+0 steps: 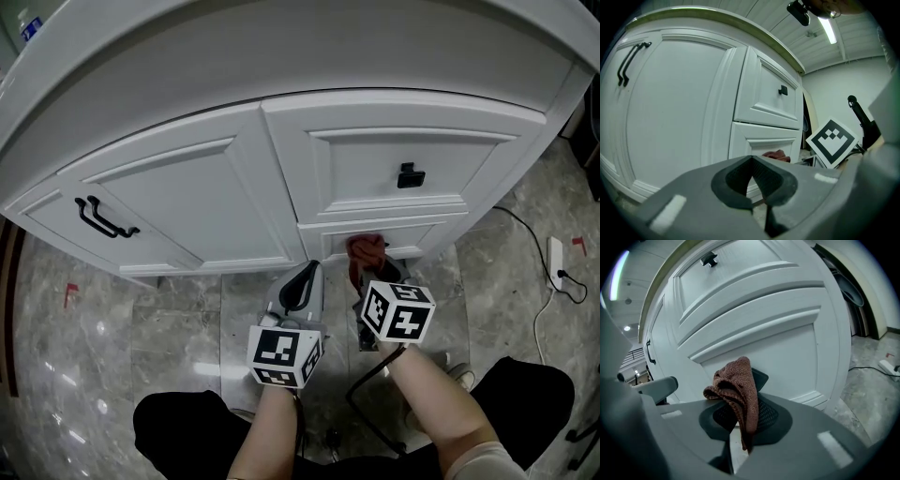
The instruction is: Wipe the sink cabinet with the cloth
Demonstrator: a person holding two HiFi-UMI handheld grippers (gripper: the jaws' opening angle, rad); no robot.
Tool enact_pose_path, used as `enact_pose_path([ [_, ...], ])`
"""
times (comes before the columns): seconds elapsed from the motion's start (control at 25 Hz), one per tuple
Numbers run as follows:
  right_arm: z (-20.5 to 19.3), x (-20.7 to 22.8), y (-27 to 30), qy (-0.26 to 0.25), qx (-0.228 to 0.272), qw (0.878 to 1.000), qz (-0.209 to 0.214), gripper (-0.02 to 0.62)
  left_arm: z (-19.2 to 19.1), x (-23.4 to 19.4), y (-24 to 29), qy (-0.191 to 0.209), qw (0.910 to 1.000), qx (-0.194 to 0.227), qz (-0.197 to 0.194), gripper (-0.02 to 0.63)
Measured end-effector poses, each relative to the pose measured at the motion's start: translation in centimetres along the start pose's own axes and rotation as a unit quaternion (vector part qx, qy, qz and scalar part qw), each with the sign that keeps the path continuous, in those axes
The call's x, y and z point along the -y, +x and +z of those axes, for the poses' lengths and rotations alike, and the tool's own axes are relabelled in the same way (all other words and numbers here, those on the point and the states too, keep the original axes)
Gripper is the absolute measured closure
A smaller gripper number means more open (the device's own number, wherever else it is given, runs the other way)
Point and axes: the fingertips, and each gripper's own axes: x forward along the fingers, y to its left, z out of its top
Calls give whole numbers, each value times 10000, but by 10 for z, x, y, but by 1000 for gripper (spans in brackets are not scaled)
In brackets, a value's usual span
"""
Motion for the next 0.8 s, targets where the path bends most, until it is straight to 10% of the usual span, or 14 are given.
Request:
enact_pose_path([
  [0.8,29,49,-26,-207,546,9977,-355,516,-11,39,23,-8,9995,-101,-304,606],
])
